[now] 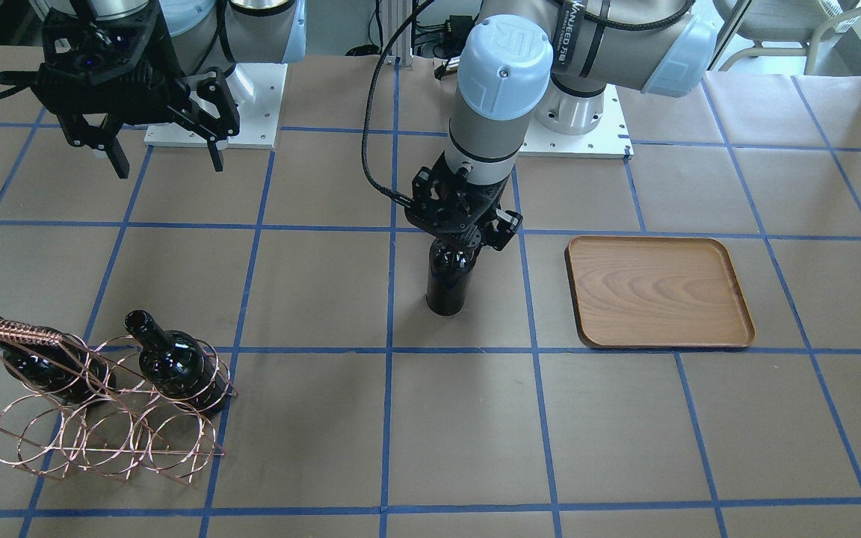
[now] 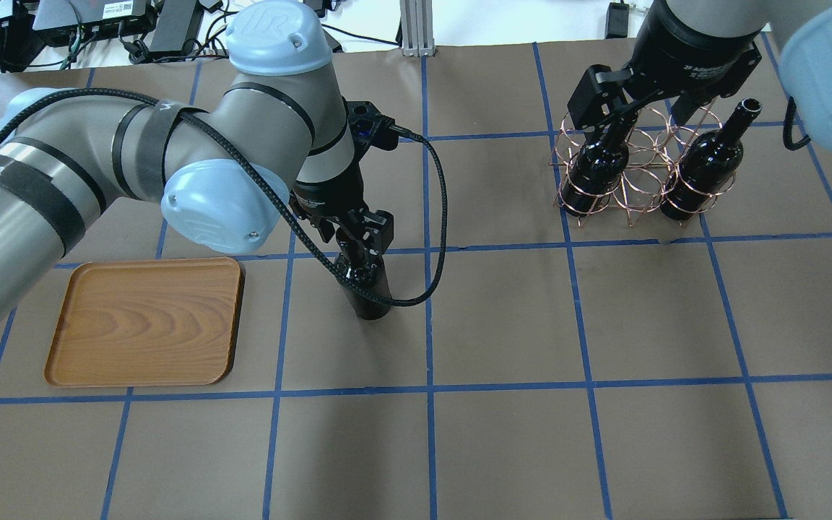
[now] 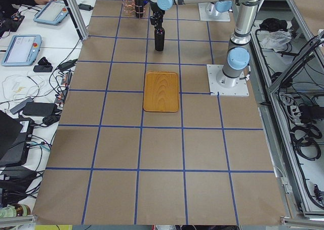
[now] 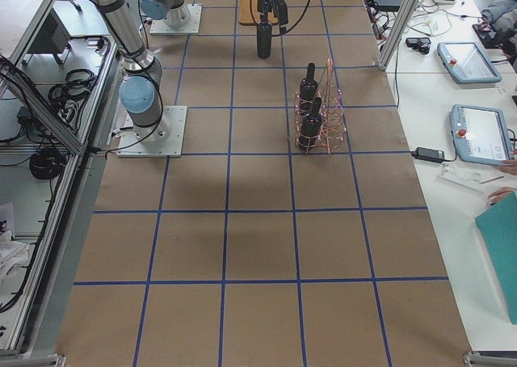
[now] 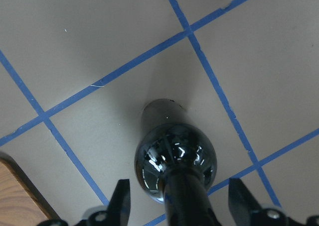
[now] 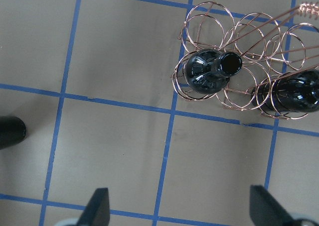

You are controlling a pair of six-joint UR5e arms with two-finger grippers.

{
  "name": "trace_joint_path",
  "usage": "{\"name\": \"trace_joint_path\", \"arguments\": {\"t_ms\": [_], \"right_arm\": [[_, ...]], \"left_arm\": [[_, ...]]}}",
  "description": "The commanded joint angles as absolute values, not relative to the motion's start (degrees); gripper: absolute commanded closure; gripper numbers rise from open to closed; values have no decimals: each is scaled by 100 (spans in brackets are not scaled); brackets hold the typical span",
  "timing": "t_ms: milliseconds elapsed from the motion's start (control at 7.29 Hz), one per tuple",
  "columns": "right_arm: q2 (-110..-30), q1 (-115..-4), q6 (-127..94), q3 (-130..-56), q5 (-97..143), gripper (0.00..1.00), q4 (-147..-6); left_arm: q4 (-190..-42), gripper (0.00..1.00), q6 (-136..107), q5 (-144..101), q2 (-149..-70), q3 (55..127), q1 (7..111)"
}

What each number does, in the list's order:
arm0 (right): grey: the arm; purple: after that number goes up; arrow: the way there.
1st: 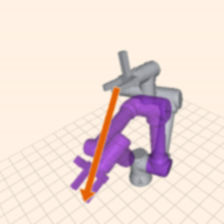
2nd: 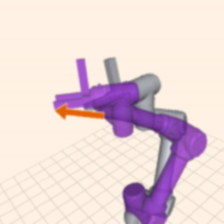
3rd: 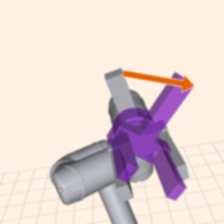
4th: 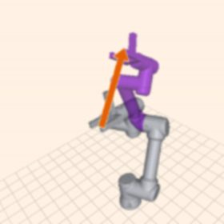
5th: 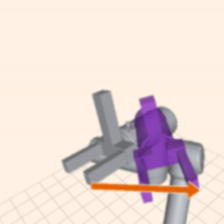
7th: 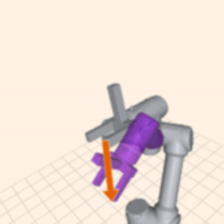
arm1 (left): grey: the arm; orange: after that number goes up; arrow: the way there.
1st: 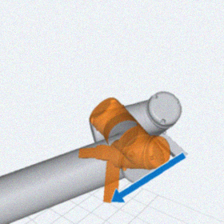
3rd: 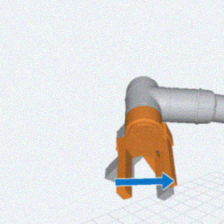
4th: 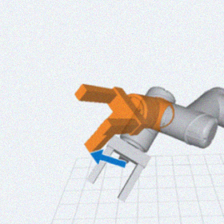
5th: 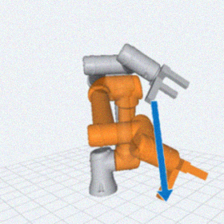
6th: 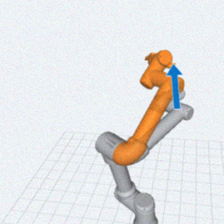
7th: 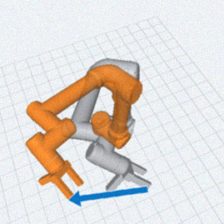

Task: Take wine from basket and place on tray
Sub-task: 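Lower the left gripper and grasp the bottle's neck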

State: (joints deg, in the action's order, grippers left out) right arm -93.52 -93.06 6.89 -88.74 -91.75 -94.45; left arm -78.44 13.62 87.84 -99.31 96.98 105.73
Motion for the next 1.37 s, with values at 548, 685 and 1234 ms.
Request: {"name": "trace_joint_path", "arguments": {"t_ms": [548, 685, 1234], "right_arm": [[-9396, -9308, 694, -9062, -9140, 0, -9448], [-9404, -9299, 694, -9062, -9141, 0, -9448], [-9448, -9290, 694, -9062, -9193, 0, -9448]], "left_arm": [[-7866, 70, 1319, 8798, -9940, 9650, 10573], [-7866, 100, 1327, 8798, -9940, 9650, 10573], [-7988, 100, 1354, 8859, -9836, 9502, 10486]]}}
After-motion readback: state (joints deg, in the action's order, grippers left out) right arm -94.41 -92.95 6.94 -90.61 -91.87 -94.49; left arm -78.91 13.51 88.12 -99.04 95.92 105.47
